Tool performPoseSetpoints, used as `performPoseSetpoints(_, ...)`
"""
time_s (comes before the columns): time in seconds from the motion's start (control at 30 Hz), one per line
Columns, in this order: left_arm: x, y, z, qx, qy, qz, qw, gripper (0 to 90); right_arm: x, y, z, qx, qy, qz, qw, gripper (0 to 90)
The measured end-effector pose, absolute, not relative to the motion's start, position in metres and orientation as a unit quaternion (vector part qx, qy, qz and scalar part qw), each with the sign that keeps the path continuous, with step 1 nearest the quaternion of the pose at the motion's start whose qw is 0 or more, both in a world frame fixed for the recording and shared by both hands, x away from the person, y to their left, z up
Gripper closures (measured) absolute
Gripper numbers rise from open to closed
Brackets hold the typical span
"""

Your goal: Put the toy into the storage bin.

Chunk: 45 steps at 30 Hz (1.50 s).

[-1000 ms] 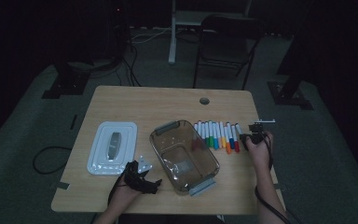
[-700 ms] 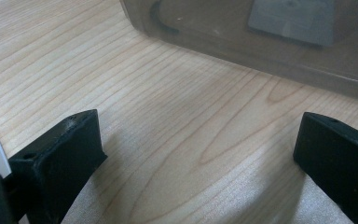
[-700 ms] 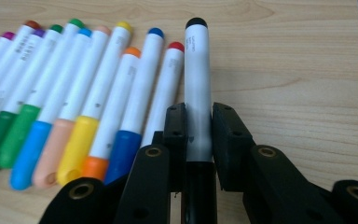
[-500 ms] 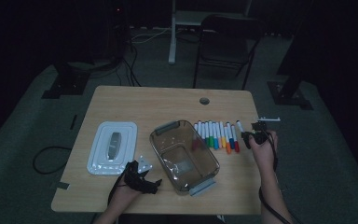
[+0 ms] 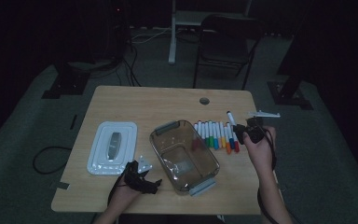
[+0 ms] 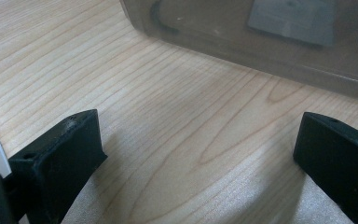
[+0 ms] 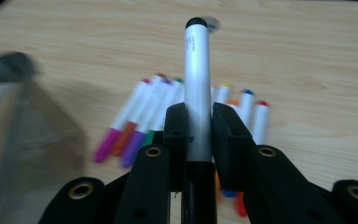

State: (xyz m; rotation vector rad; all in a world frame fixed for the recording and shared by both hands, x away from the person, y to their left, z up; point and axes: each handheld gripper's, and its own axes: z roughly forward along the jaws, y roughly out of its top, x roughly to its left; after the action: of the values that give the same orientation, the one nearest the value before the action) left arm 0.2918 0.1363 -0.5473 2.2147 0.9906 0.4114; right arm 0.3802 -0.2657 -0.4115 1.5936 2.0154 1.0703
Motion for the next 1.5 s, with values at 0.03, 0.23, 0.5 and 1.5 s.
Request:
performPoseSetpoints(0.03, 0.292, 0.136, -0.547, 0.849, 0.379, 0.159, 0.333, 1.8, 0.377, -0.262, -0.407, 0.558, 0.714, 0.384, 0.176, 76.6)
performPoseSetpoints(0.23, 0.292, 0.136, -0.547, 0.849, 0.379, 0.158, 0.333, 1.8, 0.359, -0.233, -0.383, 0.526, 0.726, 0.412, 0.167, 76.6)
performPoseSetpoints(0.5, 0.292, 0.136, -0.547, 0.849, 0.379, 0.158, 0.333, 1.8, 0.334, -0.186, -0.361, 0.469, 0.758, 0.425, 0.157, 76.6)
performPoseSetpoints(1.5, 0.292, 0.136, -0.547, 0.849, 0.379, 0.158, 0.334, 1.8, 0.333, -0.072, -0.415, 0.422, 0.845, 0.327, 0.024, 76.6)
